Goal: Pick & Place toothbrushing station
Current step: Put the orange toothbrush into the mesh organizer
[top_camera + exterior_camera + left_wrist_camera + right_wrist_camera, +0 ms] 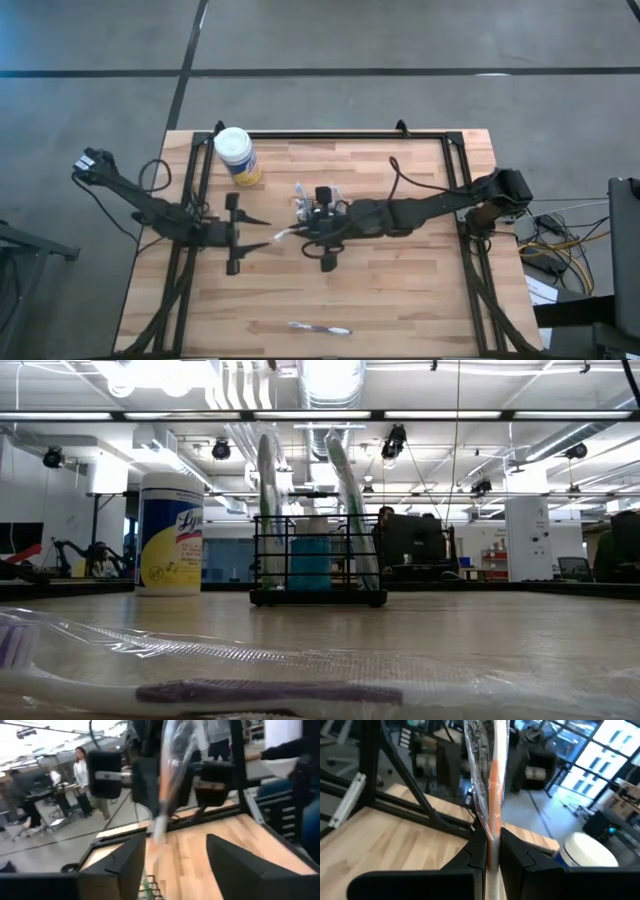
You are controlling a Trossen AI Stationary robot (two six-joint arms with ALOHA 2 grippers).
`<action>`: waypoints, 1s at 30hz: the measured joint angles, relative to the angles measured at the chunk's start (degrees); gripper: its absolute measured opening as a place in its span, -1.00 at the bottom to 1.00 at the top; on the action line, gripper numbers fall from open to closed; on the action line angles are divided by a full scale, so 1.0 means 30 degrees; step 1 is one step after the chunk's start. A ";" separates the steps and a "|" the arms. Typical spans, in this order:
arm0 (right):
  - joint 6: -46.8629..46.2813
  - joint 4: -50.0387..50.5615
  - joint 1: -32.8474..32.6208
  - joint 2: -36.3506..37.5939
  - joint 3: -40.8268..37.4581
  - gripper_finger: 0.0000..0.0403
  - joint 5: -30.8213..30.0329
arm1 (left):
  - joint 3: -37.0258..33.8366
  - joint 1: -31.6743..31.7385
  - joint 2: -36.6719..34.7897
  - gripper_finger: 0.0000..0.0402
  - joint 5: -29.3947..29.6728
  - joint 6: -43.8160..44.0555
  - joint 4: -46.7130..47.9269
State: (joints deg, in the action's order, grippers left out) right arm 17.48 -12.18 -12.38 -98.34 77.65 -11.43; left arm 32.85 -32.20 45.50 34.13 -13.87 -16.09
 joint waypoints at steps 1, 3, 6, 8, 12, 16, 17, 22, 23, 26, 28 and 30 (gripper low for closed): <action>0.0021 -0.0030 0.0000 -0.0046 0.0163 -0.89 0.0249 | 0.0213 0.0203 0.0286 0.09 0.0030 -0.0025 -0.0077; 0.0027 -0.0077 0.0000 -0.0053 0.0344 -0.89 0.0346 | 0.0787 0.0692 0.0801 0.18 -0.0272 -0.0177 -0.0610; 0.0034 -0.0054 0.0005 -0.0031 0.0345 -0.89 0.0388 | 0.1280 0.1384 0.1586 0.25 -0.1739 -0.0437 -0.0582; 0.0034 0.0014 0.0014 -0.0010 0.0238 -0.89 0.0450 | 0.1615 0.1744 0.1941 0.26 -0.2567 -0.0522 -0.0661; 0.0034 -0.0111 0.0022 0.0044 0.0217 -0.89 0.0915 | 0.2618 0.2911 0.2831 0.25 -0.2801 -0.0879 -0.1023; 0.0049 -0.0082 -0.0007 0.0049 0.0144 -0.89 0.1141 | 0.3497 0.3938 0.3871 0.25 -0.5151 -0.0791 -0.0712; 0.0056 -0.0136 -0.0018 0.0081 0.0090 -0.89 0.1130 | 0.3762 0.4099 0.4078 0.25 -0.5653 -0.0698 -0.0767; 0.0192 0.0078 -0.0013 0.0165 0.0038 -0.89 0.1122 | 0.4541 0.4345 0.4823 0.23 -0.6072 -0.0589 0.0161; 0.0215 0.0115 -0.0015 0.0165 0.0035 -0.89 0.1131 | 0.4571 0.4339 0.4880 0.22 -0.6224 -0.0591 0.0210; 0.0260 0.0114 -0.0006 0.0165 0.0035 -0.89 0.1126 | 0.4586 0.4347 0.4889 0.22 -0.6508 -0.0588 0.0217; 0.0260 0.0003 0.0014 0.0165 0.0035 -0.89 0.1112 | 0.4586 0.4361 0.4817 0.22 -0.6523 -0.0588 0.0217; 0.0323 -0.0052 0.0029 0.0165 0.0035 -0.89 0.1111 | 0.4586 0.4376 0.4809 0.20 -0.6794 -0.0637 0.0222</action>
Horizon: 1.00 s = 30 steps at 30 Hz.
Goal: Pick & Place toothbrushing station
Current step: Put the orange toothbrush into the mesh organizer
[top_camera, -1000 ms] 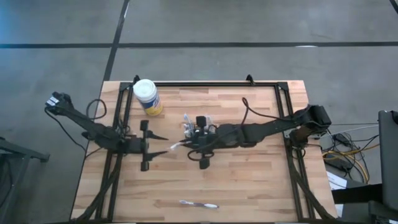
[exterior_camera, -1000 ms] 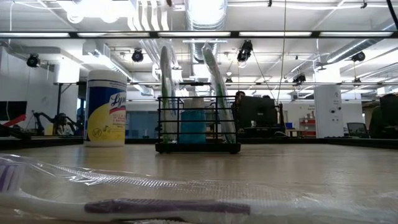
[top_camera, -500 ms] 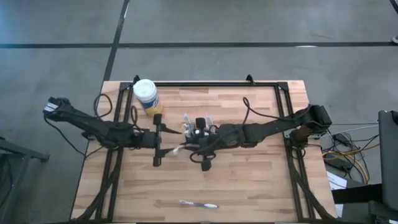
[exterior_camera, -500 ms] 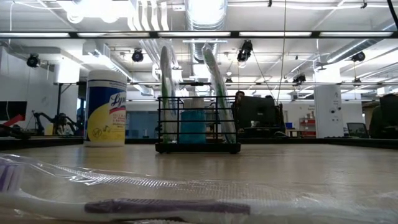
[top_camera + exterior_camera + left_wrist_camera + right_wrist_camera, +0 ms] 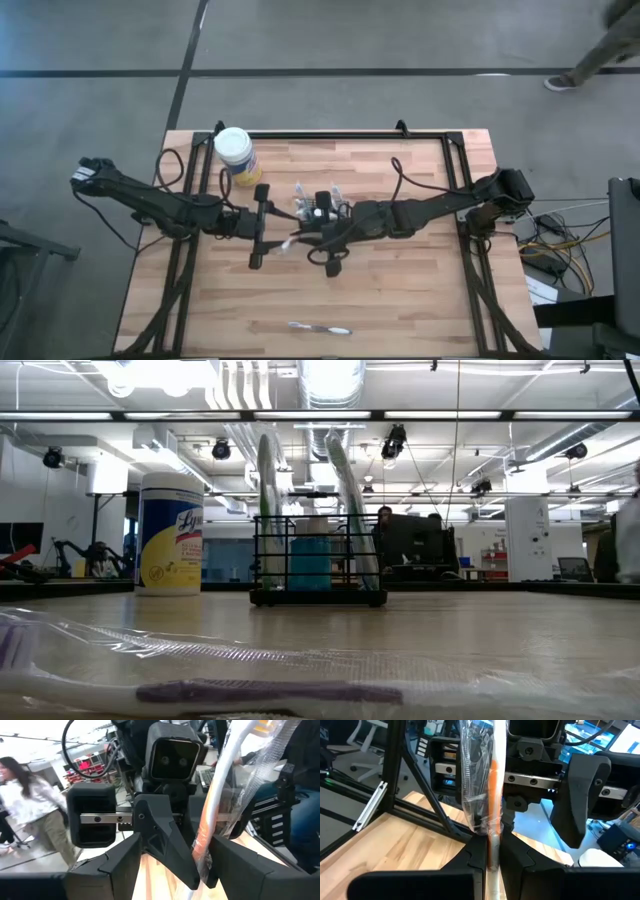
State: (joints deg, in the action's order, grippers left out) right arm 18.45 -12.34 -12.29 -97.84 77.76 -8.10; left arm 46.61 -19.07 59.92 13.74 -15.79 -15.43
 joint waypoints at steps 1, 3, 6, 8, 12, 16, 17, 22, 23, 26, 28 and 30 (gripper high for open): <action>0.0017 0.0015 0.0007 0.0000 0.0000 -0.89 -0.0004 | 0.0000 0.0000 -0.0004 0.19 -0.0106 -0.0058 0.0068; 0.0008 0.0068 0.0033 0.0002 0.0000 -0.89 -0.0057 | 0.0007 0.0000 -0.0166 0.16 -0.0155 -0.0078 0.0525; 0.0017 0.0073 0.0066 0.0243 -0.0007 -0.89 -0.0212 | 0.0007 0.0000 -0.0792 0.14 -0.0136 -0.0088 0.1228; 0.0011 0.0076 0.0073 0.0628 -0.0020 -0.89 -0.0353 | 0.0007 -0.0015 -0.1433 0.16 -0.0090 0.0118 0.1551; 0.0159 0.0048 0.0120 0.1151 -0.0029 -0.89 -0.0372 | 0.0007 0.0009 -0.2549 0.23 -0.0555 0.0877 0.1941; 0.0192 0.0042 0.0211 0.1131 -0.0066 -0.89 -0.0271 | 0.0007 0.0189 -0.2871 0.37 -0.0913 0.1447 0.1911; 0.0205 0.0034 0.0211 0.1129 -0.0066 -0.89 -0.0270 | 0.0007 0.0272 -0.2855 0.42 -0.0915 0.1529 0.1917; 0.0286 -0.0073 0.0211 0.1129 -0.0066 -0.89 -0.0242 | 0.0007 0.0633 -0.2250 0.62 -0.1694 0.1759 0.1382; 0.0286 -0.0081 0.0211 0.1129 -0.0066 -0.89 -0.0211 | 0.0007 0.0661 -0.2101 0.64 -0.1952 0.1767 0.1115; 0.0286 -0.0115 0.0239 0.1126 -0.0066 -0.89 -0.0197 | 0.0007 0.0829 -0.1680 0.67 -0.2702 0.1710 0.0211; 0.0297 -0.0148 0.0262 0.1075 -0.0066 -0.89 -0.0189 | 0.0007 0.0997 -0.1469 0.67 -0.2869 0.1716 -0.0104; 0.0346 -0.0095 0.0270 0.1049 -0.0066 -0.89 -0.0189 | 0.0004 0.1185 -0.1329 0.66 -0.2874 0.1722 -0.0292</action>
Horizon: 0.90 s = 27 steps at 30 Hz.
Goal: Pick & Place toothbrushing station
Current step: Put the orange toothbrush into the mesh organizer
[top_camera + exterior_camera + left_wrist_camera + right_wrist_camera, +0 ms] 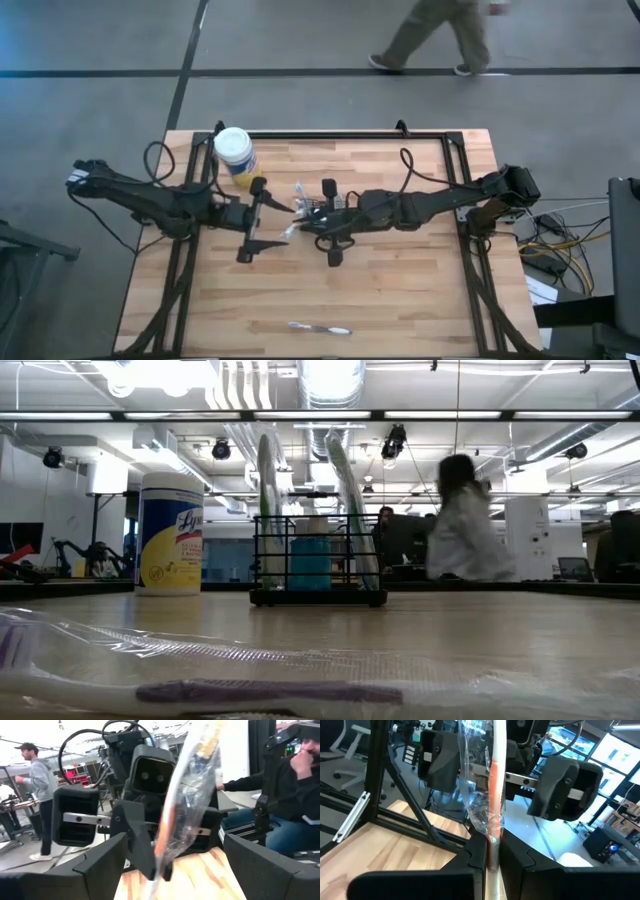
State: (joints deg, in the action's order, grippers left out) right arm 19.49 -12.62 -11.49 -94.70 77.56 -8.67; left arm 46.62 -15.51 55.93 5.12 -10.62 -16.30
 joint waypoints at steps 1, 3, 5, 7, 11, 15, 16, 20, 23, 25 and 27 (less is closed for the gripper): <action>0.0000 -0.0001 0.0000 0.0000 0.0000 -0.89 0.0000 | -0.0002 0.0131 0.0058 0.66 -0.0061 0.0023 -0.0054; -0.0001 -0.0048 0.0015 0.0000 0.0000 -0.89 0.0034 | -0.0004 0.0403 0.0201 0.66 -0.0471 0.0157 -0.0180; -0.0001 -0.0045 0.0015 0.0000 0.0000 -0.89 0.0057 | -0.0004 0.0616 0.0413 0.66 -0.0977 0.0440 -0.0401; 0.0003 -0.0044 0.0042 -0.0007 0.0000 -0.89 0.0058 | -0.0004 0.0784 0.0692 0.66 -0.1327 0.0495 -0.0912; -0.0001 -0.0085 0.0066 -0.0007 0.0000 -0.89 0.0051 | -0.0004 0.1047 0.1248 0.66 -0.1460 0.0397 -0.1554; -0.0001 -0.0072 0.0051 -0.0007 0.0000 -0.89 0.0051 | -0.0009 0.1154 0.1329 0.66 -0.1900 0.0219 -0.2053; 0.0004 -0.0080 0.0056 -0.0007 0.0000 -0.89 0.0051 | 0.0027 0.1160 0.1325 0.66 -0.1908 0.0225 -0.2119; 0.0003 -0.0069 0.0126 -0.0007 0.0000 -0.89 0.0051 | 0.0470 0.1300 0.1469 0.65 -0.1974 0.0251 -0.1892; -0.0058 -0.0271 0.0173 -0.0007 0.0000 -0.89 0.0051 | 0.0883 0.1449 0.1890 0.64 -0.2259 0.0258 -0.1896; -0.0074 -0.0344 0.0175 -0.0007 0.0000 -0.89 0.0051 | 0.1097 0.1521 0.2221 0.62 -0.2538 0.0265 -0.1844; -0.0067 -0.0342 0.0175 -0.0007 0.0000 -0.89 0.0051 | 0.1235 0.1530 0.2413 0.60 -0.2556 0.0206 -0.1678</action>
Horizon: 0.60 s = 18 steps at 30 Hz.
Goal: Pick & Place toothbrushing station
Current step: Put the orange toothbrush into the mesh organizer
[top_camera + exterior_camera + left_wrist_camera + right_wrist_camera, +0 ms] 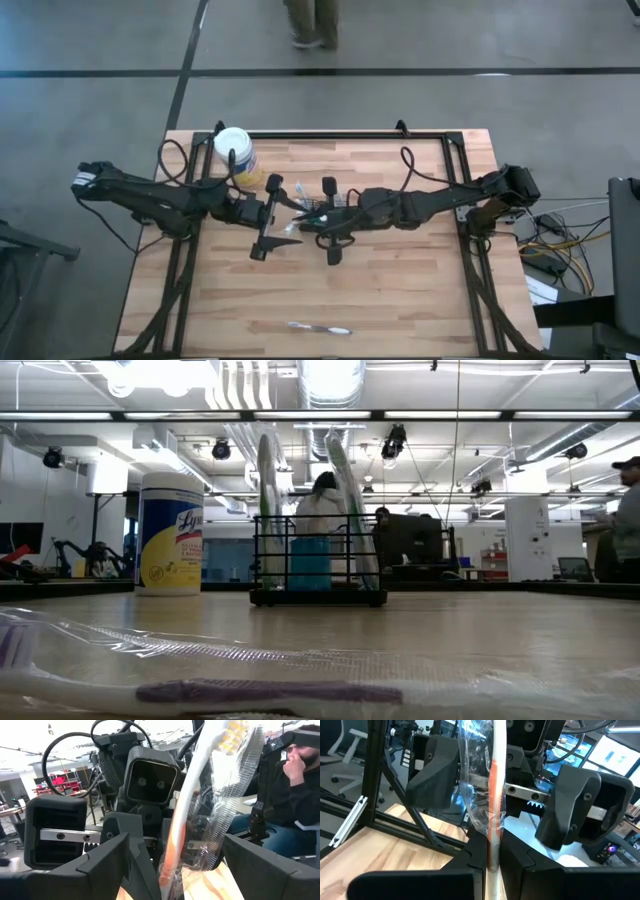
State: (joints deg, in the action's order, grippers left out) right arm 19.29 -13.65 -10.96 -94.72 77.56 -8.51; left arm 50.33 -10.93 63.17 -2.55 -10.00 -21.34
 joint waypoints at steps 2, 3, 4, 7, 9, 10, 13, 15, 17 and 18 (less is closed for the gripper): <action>0.0007 0.0007 0.0000 0.0000 0.0000 -0.89 0.0000 | 0.0021 0.0006 0.0038 0.57 0.0000 -0.0276 0.0020; 0.0022 0.0007 0.0000 0.0000 0.0000 -0.89 0.0000 | 0.0021 0.0024 0.0014 0.55 0.0000 -0.0352 0.0015; 0.0033 0.0014 0.0000 0.0000 0.0000 -0.89 0.0000 | 0.0021 0.0041 -0.0045 0.51 0.0000 -0.0439 0.0027; 0.0057 0.0025 -0.0003 0.0007 0.0000 -0.89 0.0000 | 0.0021 0.0171 -0.0144 0.35 0.0000 -0.0560 0.0012; 0.0066 0.0036 0.0000 0.0007 0.0000 -0.89 0.0000 | 0.0021 0.0330 -0.0137 0.18 0.0000 -0.0487 0.0130; 0.0066 0.0036 0.0000 0.0007 0.0000 -0.89 0.0000 | 0.0021 0.0403 -0.0089 0.09 0.0000 -0.0480 0.0241; 0.0073 0.0080 -0.0007 0.0015 0.0000 -0.89 0.0000 | 0.0021 0.0530 -0.0064 -0.23 0.0000 -0.0522 0.0467; 0.0061 0.0100 -0.0002 0.0015 0.0000 -0.89 -0.0012 | 0.0021 0.0534 -0.0073 -0.45 -0.0007 -0.0727 0.0471; 0.0006 0.0061 0.0000 0.0015 0.0000 -0.89 -0.0011 | 0.0021 0.0534 -0.0144 -0.67 -0.0089 -0.0948 0.0509; 0.0007 0.0075 0.0000 0.0015 0.0000 -0.89 -0.0004 | 0.0021 0.0534 -0.0188 -0.77 -0.0307 -0.1094 0.0596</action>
State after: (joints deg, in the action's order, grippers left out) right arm 19.31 -13.43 -10.96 -94.67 77.56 -8.52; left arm 50.39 -9.32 62.61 -3.47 -13.28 -19.55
